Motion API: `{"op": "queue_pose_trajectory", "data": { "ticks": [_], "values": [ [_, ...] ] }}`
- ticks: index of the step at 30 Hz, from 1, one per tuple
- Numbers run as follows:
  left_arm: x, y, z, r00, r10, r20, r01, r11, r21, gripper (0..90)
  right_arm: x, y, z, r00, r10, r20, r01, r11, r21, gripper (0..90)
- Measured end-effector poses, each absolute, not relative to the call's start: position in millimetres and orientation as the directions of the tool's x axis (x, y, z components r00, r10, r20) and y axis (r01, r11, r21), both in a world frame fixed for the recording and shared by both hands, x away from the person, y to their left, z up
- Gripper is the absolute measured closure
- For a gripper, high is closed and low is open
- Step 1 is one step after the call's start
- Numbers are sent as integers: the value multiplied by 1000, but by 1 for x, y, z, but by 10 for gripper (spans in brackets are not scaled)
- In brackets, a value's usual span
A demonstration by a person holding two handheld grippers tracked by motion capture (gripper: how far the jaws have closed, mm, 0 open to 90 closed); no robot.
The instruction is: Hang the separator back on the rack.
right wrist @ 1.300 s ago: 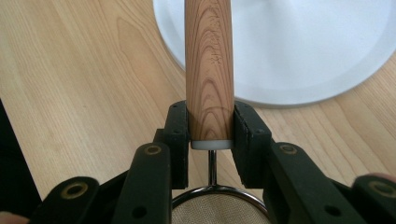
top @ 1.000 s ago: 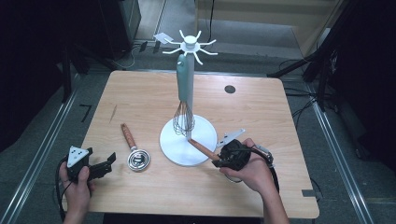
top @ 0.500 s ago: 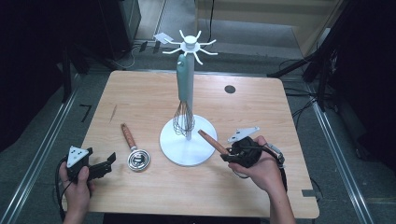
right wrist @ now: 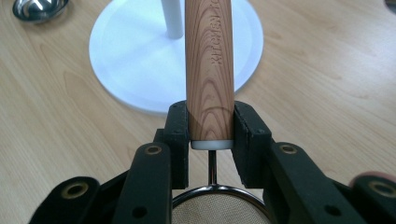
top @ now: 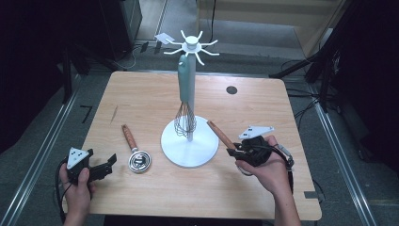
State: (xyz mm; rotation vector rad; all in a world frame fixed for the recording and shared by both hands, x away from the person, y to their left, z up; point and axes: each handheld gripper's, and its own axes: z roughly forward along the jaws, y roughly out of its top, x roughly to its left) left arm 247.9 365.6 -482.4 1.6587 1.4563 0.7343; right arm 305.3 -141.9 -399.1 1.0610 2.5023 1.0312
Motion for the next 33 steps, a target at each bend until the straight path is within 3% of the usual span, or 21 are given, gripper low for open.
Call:
{"op": "queue_pose_trajectory", "data": {
  "ticks": [12,33],
  "values": [
    [248,366,-482,172,982,-82,524,-20,852,69,300,-145,-386,-664,745,72,494,364,789,709],
    [248,366,-482,172,982,-79,526,-23,850,70,287,-141,-366,-666,737,112,355,181,917,709]
  ]
}}
